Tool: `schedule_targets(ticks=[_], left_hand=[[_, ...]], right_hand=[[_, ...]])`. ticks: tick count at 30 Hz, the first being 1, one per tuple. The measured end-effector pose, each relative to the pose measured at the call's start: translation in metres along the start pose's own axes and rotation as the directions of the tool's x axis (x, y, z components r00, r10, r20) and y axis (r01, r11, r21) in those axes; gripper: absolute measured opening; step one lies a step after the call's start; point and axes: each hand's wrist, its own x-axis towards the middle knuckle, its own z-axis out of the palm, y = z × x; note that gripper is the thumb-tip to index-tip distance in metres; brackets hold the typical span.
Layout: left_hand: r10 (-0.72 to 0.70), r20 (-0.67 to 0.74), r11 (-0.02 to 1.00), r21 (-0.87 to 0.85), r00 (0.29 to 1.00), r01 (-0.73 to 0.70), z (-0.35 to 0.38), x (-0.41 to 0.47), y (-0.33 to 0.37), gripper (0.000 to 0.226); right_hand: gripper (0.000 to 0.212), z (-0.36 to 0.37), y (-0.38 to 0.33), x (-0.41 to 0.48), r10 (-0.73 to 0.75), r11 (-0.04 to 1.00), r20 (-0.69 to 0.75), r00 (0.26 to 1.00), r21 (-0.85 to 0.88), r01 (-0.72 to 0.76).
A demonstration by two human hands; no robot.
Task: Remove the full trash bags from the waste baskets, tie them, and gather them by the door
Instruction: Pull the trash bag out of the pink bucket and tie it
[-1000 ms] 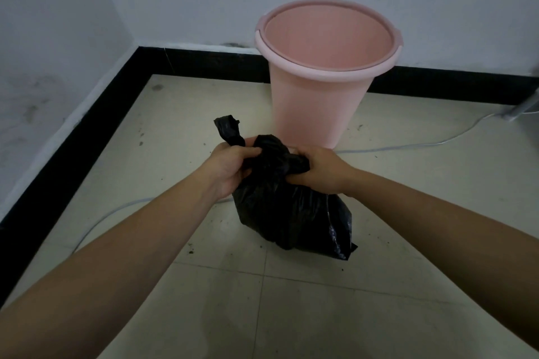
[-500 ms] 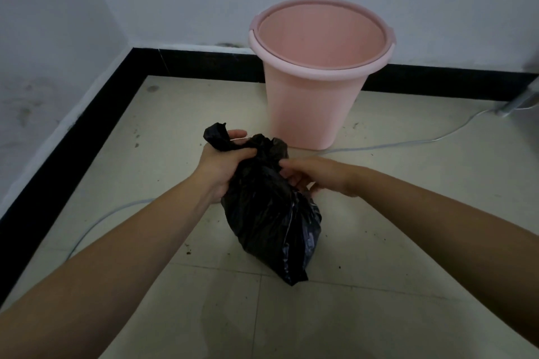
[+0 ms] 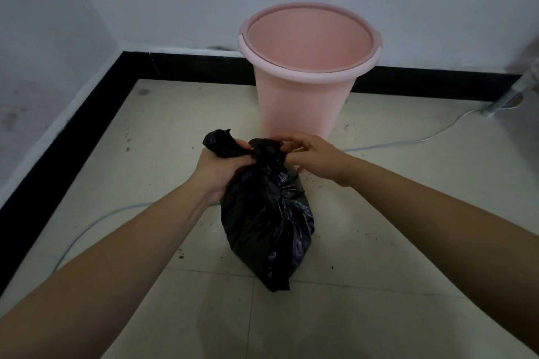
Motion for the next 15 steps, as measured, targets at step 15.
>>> schedule_targets(ticks=[15], left_hand=[[-0.075, 0.215, 0.917, 0.399, 0.974, -0.017, -0.041, -0.001, 0.003, 0.014]], right_hand=[[0.022, -0.017, 0.038, -0.008, -0.406, 0.237, 0.160, 0.900, -0.932, 0.273]])
